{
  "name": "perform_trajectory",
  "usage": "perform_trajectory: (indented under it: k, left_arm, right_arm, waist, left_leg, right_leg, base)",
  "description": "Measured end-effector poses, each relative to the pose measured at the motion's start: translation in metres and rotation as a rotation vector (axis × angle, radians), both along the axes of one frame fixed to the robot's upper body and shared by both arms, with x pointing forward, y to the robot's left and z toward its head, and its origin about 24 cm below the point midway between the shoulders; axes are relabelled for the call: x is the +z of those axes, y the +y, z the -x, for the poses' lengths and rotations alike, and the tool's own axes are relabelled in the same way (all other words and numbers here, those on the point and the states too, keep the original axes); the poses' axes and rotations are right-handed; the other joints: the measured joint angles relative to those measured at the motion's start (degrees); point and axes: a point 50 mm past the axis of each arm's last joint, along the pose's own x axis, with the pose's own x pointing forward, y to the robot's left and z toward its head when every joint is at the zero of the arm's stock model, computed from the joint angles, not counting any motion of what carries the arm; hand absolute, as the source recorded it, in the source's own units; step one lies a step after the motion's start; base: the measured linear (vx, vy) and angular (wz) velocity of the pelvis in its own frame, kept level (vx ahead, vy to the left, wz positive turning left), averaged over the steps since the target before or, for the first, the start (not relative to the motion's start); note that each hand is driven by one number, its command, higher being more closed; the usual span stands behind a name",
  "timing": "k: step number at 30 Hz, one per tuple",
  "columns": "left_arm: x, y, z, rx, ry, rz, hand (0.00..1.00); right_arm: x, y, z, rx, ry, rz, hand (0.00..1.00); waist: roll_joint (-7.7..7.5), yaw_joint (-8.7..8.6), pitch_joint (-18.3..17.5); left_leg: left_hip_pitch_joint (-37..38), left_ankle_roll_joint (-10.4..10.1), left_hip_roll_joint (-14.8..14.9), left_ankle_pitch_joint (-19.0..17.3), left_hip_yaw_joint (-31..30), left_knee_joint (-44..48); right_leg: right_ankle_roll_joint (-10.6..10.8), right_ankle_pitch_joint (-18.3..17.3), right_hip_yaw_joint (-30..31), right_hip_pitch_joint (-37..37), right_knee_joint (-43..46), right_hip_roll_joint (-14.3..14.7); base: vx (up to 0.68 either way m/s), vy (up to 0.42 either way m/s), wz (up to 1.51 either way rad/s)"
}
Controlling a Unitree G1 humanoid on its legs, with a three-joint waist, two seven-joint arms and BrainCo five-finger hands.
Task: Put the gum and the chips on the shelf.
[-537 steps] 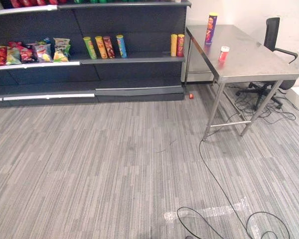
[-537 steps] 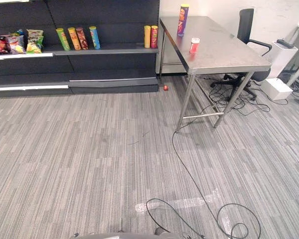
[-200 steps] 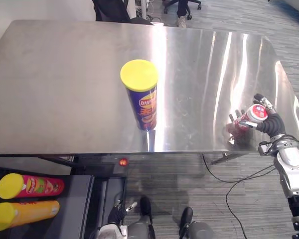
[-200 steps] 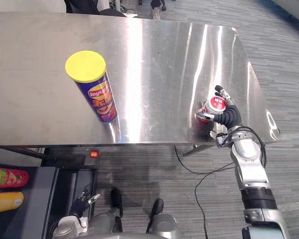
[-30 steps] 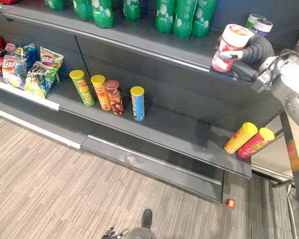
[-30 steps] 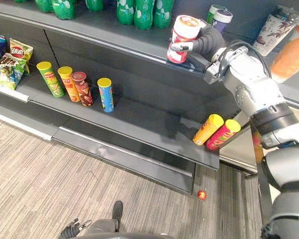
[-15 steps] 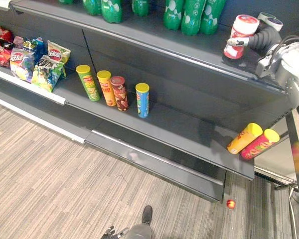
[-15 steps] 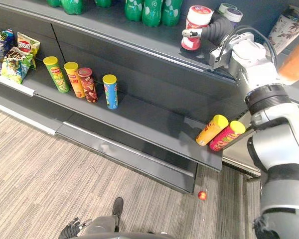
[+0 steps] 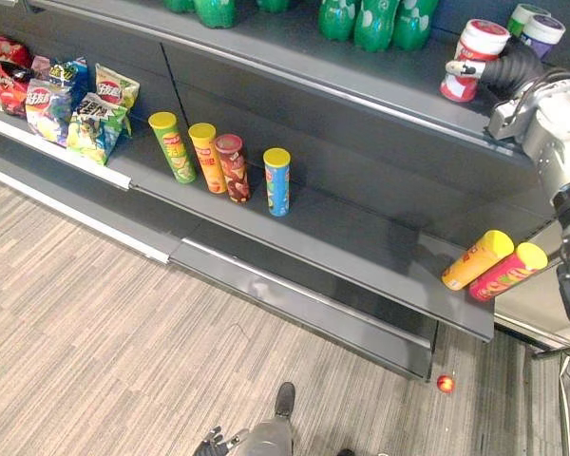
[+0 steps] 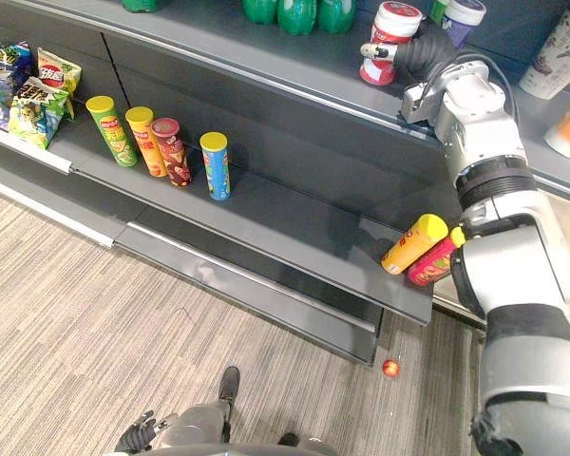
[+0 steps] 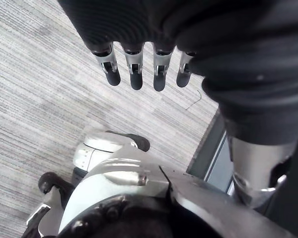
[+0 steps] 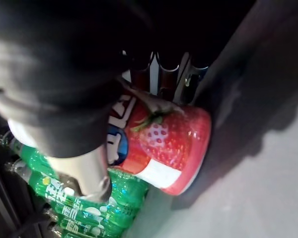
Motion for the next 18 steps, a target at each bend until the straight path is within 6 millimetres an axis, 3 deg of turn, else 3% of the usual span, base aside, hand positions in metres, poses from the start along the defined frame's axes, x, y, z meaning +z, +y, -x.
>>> perform_trajectory:
  k: [18]
  left_arm:
    - [0.0006, 0.0014, -0.0012, 0.002, -0.004, -0.005, 0.0]
  right_arm:
    - [0.0007, 0.0048, -0.0022, -0.013, -0.009, -0.034, 0.0]
  waist:
    - [-0.55, 0.0, 0.4]
  left_leg:
    - [0.6, -0.5, 0.9, 0.3, 1.1, 0.0]
  right_leg:
    - [-0.2, -0.1, 0.8, 0.2, -0.1, 0.6]
  base:
    - [0.0, 0.0, -0.01]
